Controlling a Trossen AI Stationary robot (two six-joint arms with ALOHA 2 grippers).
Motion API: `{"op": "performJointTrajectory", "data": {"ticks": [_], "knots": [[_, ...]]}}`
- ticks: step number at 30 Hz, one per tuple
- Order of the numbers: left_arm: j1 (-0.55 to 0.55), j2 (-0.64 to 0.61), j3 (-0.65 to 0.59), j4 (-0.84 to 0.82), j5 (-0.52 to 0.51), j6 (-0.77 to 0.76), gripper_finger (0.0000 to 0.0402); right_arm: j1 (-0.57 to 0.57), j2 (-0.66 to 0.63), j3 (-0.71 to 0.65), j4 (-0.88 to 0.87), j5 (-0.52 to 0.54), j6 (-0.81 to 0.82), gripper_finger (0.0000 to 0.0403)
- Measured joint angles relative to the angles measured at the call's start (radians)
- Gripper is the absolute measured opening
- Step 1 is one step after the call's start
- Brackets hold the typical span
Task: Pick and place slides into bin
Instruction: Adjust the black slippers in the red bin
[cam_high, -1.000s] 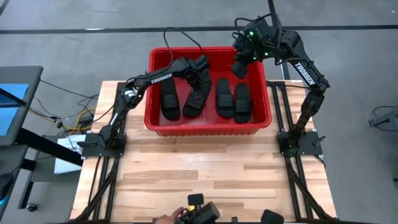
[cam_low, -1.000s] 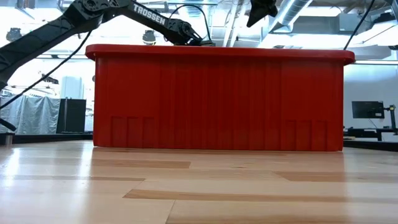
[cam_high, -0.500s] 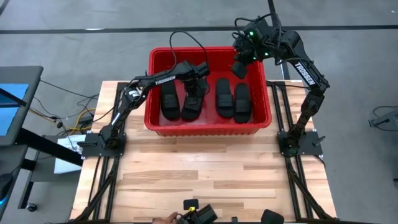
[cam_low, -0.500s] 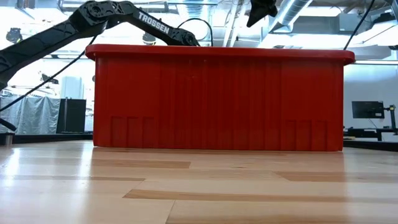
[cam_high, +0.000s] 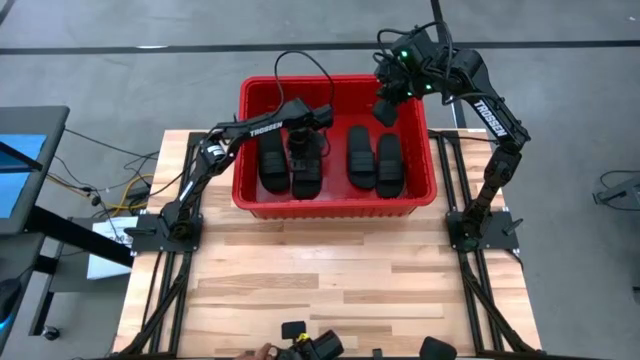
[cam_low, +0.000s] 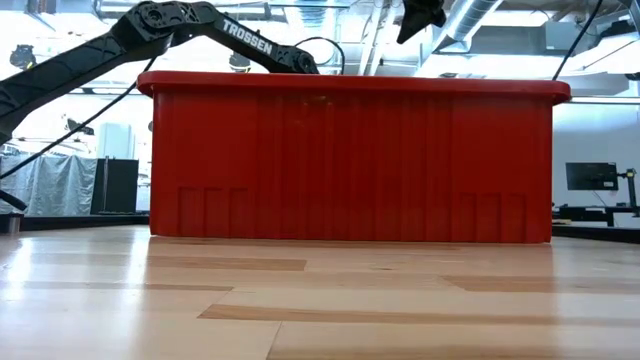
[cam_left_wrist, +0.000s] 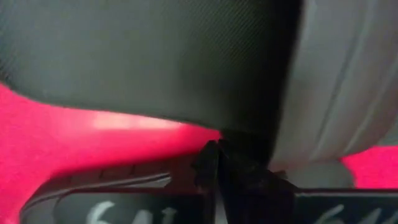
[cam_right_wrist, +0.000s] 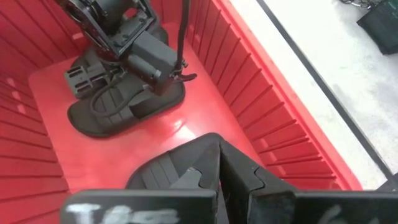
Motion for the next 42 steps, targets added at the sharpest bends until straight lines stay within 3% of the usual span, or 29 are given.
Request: {"op": "performJointTrajectory", "data": {"ticks": [5, 14, 17, 27, 42], "knots": [[0.001, 0.000, 0.024, -0.013, -0.018, -0.010, 0.0000, 0.000, 0.000, 0.000, -0.006, 0.000, -0.001, 0.0000], [0.001, -0.009, 0.217, 0.086, 0.122, -0.002, 0.0000, 0.000, 0.000, 0.000, -0.011, 0.000, -0.008, 0.0000], [-0.008, -0.022, 0.206, 0.154, 0.183, 0.029, 0.0000, 0.000, 0.000, 0.000, -0.017, 0.000, -0.008, 0.0000], [-0.065, -0.006, 0.206, 0.257, 0.172, 0.070, 0.0000, 0.000, 0.000, 0.000, -0.020, 0.000, -0.018, 0.0000], [-0.083, 0.085, 0.177, 0.223, 0.174, 0.075, 0.0000, -0.001, 0.000, 0.000, -0.027, 0.000, -0.035, 0.0000]]}}
